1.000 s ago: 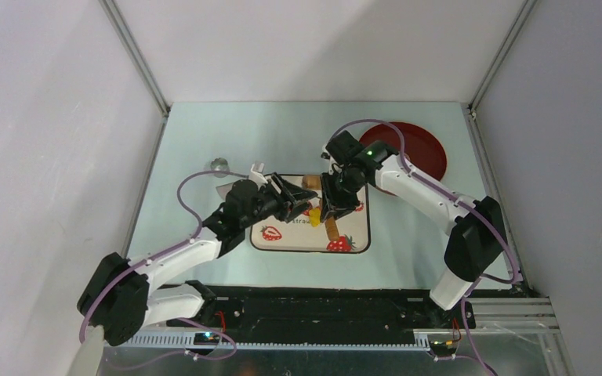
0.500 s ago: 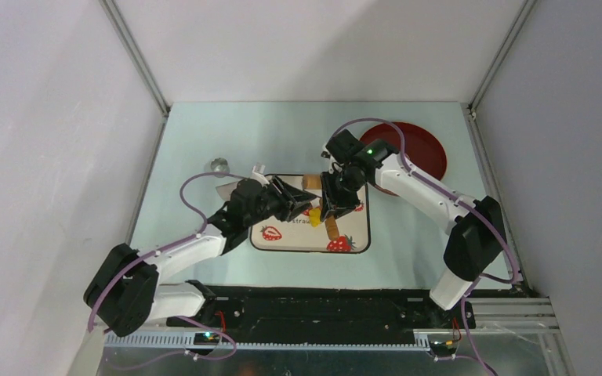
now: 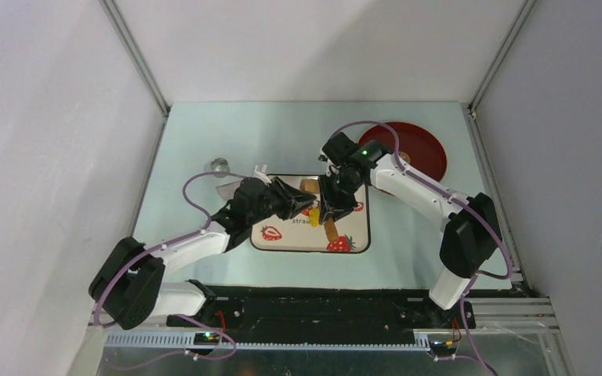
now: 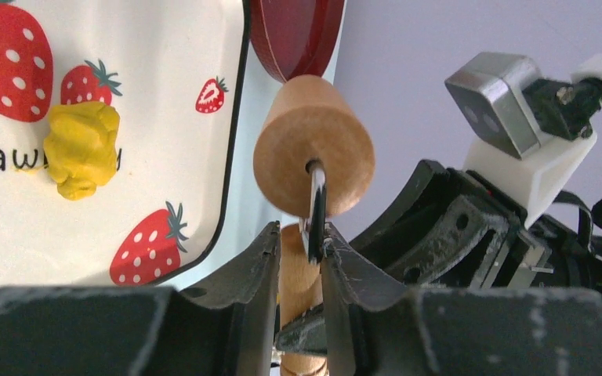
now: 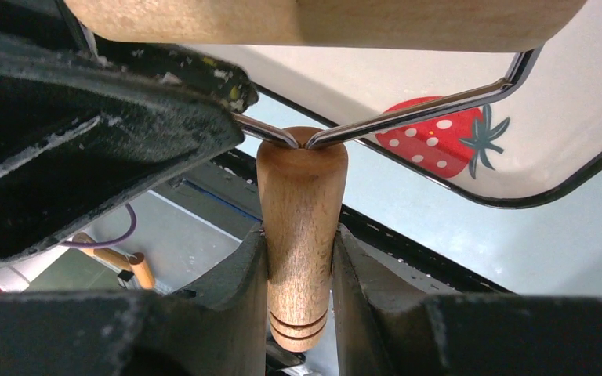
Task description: Roll out the dumpling wrappers from the dough
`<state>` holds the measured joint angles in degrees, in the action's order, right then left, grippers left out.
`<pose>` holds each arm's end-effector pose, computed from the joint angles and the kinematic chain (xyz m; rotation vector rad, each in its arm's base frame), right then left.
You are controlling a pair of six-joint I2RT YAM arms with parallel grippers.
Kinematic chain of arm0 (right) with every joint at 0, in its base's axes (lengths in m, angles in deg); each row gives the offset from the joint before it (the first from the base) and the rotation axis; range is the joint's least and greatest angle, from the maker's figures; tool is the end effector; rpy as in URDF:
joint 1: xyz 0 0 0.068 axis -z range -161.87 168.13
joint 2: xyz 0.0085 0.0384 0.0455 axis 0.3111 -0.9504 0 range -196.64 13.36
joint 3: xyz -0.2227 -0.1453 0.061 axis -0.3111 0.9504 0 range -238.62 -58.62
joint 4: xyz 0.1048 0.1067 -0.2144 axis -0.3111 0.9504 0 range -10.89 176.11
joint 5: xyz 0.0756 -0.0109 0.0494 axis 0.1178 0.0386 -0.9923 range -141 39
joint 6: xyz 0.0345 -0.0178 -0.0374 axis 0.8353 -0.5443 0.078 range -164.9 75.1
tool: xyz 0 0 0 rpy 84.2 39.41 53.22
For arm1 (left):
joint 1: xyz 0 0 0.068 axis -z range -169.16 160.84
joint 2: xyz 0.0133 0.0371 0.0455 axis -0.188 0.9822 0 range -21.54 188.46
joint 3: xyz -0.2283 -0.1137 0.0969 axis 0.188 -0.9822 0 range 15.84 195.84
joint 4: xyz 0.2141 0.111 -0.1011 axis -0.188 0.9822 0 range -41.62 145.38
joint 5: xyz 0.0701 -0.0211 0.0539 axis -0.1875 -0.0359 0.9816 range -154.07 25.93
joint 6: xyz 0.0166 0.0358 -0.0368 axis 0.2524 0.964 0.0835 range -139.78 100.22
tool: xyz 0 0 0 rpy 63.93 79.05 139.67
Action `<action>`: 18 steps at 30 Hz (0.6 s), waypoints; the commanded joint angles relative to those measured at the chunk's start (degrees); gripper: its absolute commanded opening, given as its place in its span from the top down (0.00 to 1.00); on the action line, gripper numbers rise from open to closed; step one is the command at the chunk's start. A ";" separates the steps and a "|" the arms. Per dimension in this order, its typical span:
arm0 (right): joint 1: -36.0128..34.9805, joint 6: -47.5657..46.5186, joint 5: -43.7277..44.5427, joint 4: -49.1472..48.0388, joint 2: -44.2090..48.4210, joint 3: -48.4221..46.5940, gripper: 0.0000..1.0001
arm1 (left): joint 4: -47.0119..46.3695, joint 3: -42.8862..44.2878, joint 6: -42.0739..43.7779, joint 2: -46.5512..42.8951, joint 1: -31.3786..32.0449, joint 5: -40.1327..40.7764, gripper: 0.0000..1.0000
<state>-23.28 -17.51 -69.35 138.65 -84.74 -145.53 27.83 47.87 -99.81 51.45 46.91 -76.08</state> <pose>0.2512 0.2364 0.2844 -0.4429 2.9364 0.6804 0.2132 -0.1644 0.2127 -0.6895 2.1478 -1.4519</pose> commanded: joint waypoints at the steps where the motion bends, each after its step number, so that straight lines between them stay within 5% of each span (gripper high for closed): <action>1: -1.22 0.02 -2.50 0.14 0.56 -3.58 1.00 | -1.80 2.46 -0.34 1.45 -0.45 2.44 0.71; 5: -1.55 -0.06 -2.57 0.38 0.39 -3.48 1.00 | -3.19 2.52 -1.26 2.94 -0.42 1.89 0.71; 10: -1.72 0.02 -2.59 0.32 0.27 -3.06 1.00 | -3.91 2.02 -1.93 3.06 -0.44 2.47 0.99; 15: -1.72 0.66 -1.65 -0.20 0.68 -1.31 0.99 | -5.83 -0.43 -4.58 2.15 -0.47 3.70 1.00; 17: -1.67 1.09 -1.42 -1.19 1.60 0.33 0.91 | -7.72 -1.60 -6.56 1.48 -0.42 4.67 1.00; 18: -1.74 1.54 -1.21 -2.42 2.72 1.22 0.78 | -8.26 -1.96 -7.08 1.20 -0.40 4.96 1.00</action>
<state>-24.13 -17.27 -68.95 138.46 -85.11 -145.60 24.72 47.52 -103.00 54.10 46.82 -74.77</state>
